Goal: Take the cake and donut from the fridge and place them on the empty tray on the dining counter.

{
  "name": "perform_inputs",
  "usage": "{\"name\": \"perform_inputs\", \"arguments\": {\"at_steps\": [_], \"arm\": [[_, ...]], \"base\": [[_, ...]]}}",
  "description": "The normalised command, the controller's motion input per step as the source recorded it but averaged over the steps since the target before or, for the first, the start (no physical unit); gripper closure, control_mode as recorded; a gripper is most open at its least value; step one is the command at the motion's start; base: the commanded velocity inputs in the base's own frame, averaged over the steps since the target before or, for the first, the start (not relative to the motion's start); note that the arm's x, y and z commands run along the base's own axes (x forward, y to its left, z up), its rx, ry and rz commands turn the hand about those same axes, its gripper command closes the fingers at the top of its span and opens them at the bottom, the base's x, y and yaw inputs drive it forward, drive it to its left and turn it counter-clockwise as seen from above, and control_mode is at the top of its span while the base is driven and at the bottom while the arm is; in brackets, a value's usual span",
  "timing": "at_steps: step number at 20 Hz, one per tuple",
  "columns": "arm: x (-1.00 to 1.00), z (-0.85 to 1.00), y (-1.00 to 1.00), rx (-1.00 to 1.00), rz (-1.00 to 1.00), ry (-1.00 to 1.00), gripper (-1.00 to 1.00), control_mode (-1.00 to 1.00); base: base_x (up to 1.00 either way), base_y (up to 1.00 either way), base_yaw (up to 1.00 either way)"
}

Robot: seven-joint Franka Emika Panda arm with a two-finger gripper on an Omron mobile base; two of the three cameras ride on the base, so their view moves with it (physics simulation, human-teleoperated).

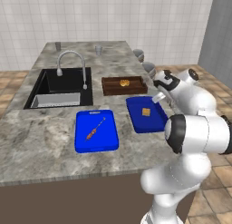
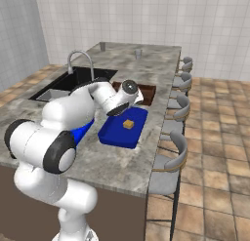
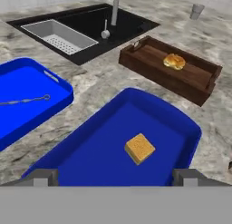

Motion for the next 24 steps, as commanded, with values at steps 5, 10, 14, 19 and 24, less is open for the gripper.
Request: {"name": "perform_inputs", "arguments": {"at_steps": [5,10,14,19,24], "arm": [[-1.0,0.95,0.0,0.0,0.0,-0.21,-1.0,-1.0],[-1.0,0.33,0.02,0.0,0.0,-0.28,-1.0,-1.0],[-1.0,0.0,0.3,-0.01,0.0,-0.14,-1.0,-1.0],[-1.0,0.15,0.29,-0.04,-0.02,-0.09,-1.0,-1.0],[-0.76,0.47,0.04,-0.02,-0.25,-0.29,-1.0,-1.0]], "base": [[0.0,0.0,0.0],[0.0,0.0,0.0],[0.0,0.0,0.0],[0.0,0.0,0.0],[0.0,0.0,0.0]]}}
